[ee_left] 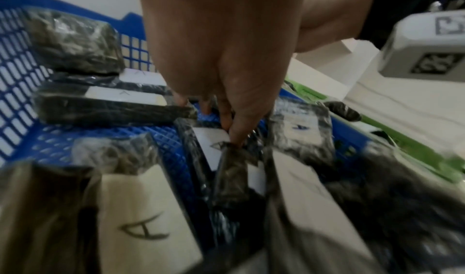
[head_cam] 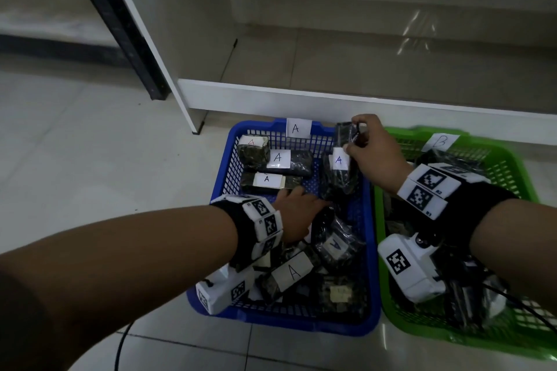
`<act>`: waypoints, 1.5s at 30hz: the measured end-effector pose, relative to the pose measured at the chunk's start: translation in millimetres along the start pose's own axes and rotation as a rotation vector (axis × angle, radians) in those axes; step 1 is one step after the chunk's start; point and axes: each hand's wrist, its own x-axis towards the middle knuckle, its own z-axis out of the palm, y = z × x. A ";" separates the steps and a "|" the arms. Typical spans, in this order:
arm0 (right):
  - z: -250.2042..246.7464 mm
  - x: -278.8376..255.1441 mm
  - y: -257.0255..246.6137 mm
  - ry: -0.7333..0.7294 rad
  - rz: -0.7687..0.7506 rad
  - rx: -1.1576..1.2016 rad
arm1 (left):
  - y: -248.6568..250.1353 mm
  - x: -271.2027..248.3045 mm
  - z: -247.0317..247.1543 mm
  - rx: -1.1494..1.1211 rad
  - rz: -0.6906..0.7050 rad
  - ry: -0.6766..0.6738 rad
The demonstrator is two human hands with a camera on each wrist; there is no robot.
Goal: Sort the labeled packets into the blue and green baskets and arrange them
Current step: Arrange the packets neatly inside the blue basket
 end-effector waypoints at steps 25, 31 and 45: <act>1.6 -9.4 19.8 -0.185 -0.099 -0.829 | -57.9 -14.4 -75.4 -0.832 -0.265 -0.251; 10.9 -21.1 -11.1 -0.270 -0.341 -0.398 | -68.3 -24.4 -97.8 -1.146 -0.166 -0.001; 29.4 -30.5 -30.1 -0.232 -0.098 -0.193 | -58.2 -35.4 -18.0 -0.059 -0.161 -0.292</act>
